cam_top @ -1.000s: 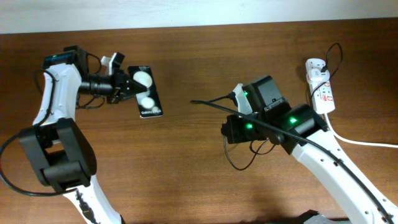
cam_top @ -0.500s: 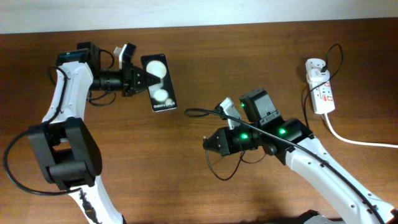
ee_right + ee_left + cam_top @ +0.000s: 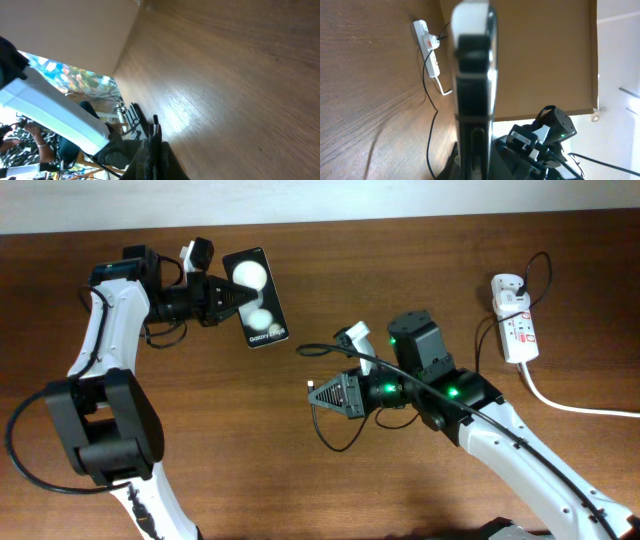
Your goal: Plug charger to phone and switch on socket
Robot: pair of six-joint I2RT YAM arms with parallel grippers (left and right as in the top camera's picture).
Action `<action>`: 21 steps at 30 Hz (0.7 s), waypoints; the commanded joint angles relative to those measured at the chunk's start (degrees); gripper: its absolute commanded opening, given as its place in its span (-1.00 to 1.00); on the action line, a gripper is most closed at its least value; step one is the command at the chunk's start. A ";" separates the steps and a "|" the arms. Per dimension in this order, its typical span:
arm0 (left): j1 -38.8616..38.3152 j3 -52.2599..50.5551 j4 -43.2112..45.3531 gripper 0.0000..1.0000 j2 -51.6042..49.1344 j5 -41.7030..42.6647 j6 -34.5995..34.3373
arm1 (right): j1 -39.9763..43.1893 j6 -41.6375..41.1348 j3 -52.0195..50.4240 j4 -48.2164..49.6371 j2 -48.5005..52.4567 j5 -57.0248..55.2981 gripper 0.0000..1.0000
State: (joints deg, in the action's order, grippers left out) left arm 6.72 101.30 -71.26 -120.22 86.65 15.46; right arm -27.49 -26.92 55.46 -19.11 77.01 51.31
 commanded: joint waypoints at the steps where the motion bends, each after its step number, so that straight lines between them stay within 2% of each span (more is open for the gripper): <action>1: 0.04 0.31 0.11 -1.00 0.20 3.54 1.11 | 0.13 -1.25 0.02 2.71 0.26 3.21 -0.92; 9: -0.09 0.31 0.09 -1.00 0.20 3.39 1.11 | 0.13 -2.60 0.02 12.55 7.87 9.55 -0.92; 13: -1.16 0.31 0.09 -1.00 0.20 3.13 1.11 | 0.13 -3.65 0.04 14.93 11.26 10.03 -0.92; 21: -4.22 0.31 0.07 -1.00 0.20 1.64 1.11 | 0.13 -3.82 0.04 16.85 11.50 11.69 -0.92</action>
State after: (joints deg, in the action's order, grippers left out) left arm 3.44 101.30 -71.26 -120.22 86.54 15.46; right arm -27.49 -30.55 55.44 -2.96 88.25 61.04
